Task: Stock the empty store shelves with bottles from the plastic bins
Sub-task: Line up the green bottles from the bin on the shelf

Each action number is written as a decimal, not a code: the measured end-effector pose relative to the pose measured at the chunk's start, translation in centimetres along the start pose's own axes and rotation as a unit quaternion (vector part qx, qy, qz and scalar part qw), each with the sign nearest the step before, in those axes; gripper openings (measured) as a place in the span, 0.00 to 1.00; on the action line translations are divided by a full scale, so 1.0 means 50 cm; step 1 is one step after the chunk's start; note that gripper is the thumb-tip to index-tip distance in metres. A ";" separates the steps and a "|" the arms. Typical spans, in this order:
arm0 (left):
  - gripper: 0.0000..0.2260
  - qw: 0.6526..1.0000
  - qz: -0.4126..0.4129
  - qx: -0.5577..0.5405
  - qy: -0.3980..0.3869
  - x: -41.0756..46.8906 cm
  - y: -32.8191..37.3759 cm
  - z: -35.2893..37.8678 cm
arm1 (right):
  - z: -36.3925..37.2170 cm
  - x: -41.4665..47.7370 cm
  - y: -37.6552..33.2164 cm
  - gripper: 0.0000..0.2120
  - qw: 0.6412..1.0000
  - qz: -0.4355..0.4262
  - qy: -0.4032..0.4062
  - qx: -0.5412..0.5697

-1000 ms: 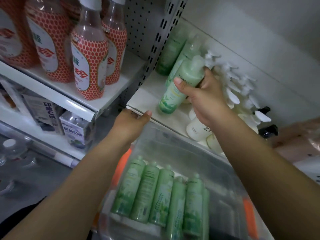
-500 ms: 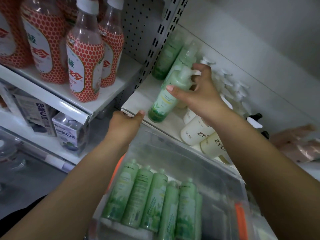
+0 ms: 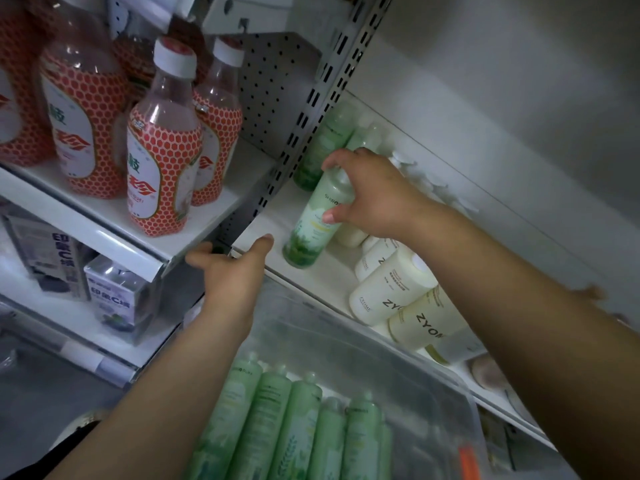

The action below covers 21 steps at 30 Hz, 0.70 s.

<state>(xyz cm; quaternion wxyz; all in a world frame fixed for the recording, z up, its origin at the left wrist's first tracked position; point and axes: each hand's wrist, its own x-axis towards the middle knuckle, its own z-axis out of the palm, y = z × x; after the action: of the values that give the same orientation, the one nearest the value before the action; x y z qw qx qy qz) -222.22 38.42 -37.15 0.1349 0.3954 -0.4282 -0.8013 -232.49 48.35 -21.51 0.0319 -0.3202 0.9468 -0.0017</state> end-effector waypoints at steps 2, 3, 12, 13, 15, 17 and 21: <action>0.41 1.000 0.008 0.006 -0.008 0.007 -0.009 0.003 | 0.003 0.025 0.007 0.35 1.000 -0.004 0.014 -0.002; 0.43 1.000 0.011 0.007 -0.014 0.011 -0.009 0.003 | 0.005 0.040 0.009 0.35 1.000 -0.005 0.020 -0.002; 0.50 0.997 0.000 0.041 -0.061 0.036 -0.014 -0.015 | 0.023 0.165 0.029 0.34 0.995 -0.014 0.058 -0.079; 0.49 0.997 -0.002 0.039 -0.064 0.038 -0.014 -0.016 | 0.028 0.175 0.033 0.33 0.995 -0.014 0.065 -0.080; 0.49 0.997 -0.006 0.042 -0.066 0.041 -0.014 -0.018 | 0.035 0.194 0.038 0.33 0.992 -0.019 0.085 -0.088; 0.48 0.997 -0.008 0.044 -0.066 0.045 -0.015 -0.021 | 0.041 0.212 0.041 0.33 0.990 -0.019 0.098 -0.096; 0.40 0.996 -0.001 0.050 -0.067 0.060 -0.026 -0.027 | 0.047 0.239 0.043 0.33 0.989 -0.010 0.113 -0.093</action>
<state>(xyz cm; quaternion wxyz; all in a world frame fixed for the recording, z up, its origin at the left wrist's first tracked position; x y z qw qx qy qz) -223.00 36.72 -40.15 0.0850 0.3471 -0.4753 -0.8040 -243.12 42.84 -24.59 -0.1056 -0.3287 0.9372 0.0495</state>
